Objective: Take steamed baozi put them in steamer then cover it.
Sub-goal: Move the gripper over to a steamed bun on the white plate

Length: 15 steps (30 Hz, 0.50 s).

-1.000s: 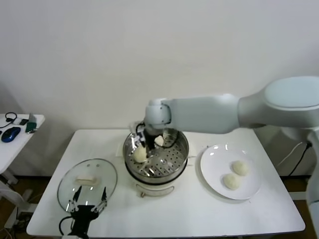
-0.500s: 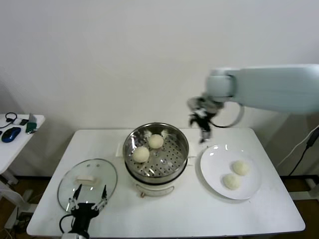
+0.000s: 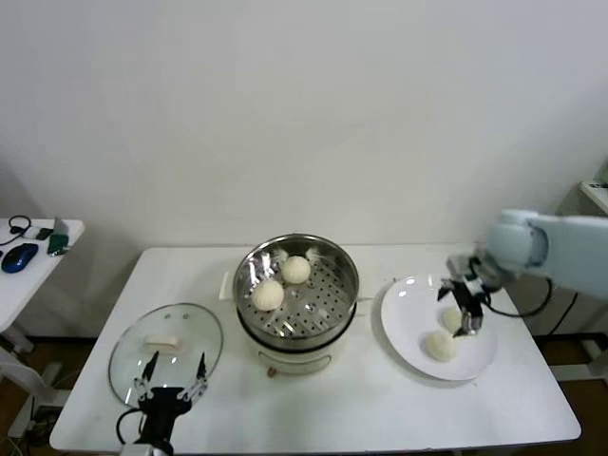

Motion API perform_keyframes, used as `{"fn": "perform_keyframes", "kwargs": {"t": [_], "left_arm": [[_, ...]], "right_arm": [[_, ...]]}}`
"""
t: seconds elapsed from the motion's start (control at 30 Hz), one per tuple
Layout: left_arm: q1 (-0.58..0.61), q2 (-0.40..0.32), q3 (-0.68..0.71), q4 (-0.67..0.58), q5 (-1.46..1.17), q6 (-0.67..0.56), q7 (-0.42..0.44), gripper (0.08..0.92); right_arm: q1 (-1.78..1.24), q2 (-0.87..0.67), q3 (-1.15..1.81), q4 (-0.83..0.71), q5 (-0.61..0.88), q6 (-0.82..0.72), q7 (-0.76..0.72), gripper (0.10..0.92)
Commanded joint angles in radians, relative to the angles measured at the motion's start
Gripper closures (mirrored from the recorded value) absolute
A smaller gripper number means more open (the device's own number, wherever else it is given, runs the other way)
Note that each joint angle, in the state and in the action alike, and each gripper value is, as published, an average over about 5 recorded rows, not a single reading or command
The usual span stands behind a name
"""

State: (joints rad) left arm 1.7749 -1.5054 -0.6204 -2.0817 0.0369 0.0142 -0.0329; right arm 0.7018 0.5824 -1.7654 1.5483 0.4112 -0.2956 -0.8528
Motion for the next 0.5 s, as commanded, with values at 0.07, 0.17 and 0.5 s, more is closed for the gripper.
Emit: {"fn": "perform_keyframes", "kwargs": {"t": [0.07,0.17,0.5], "left_arm": [[0.007,-0.001,-0.003,0.000,0.002,-0.004,-0.001,0.177],[0.010,-0.001,0.000,0.001,0.003,-0.006,-0.001,0.177],[0.013,0.003,0.001,0.003,0.004,-0.009,-0.001,0.177]], "right_arm": [[-0.356,-0.053,0.258,-0.075,-0.122,-0.041,0.055,0.203],[-0.385,-0.024,0.290,-0.109,-0.125,-0.048,0.072,0.203],[-0.416,0.031,0.316,-0.202,-0.122,-0.053,0.075,0.203]]}}
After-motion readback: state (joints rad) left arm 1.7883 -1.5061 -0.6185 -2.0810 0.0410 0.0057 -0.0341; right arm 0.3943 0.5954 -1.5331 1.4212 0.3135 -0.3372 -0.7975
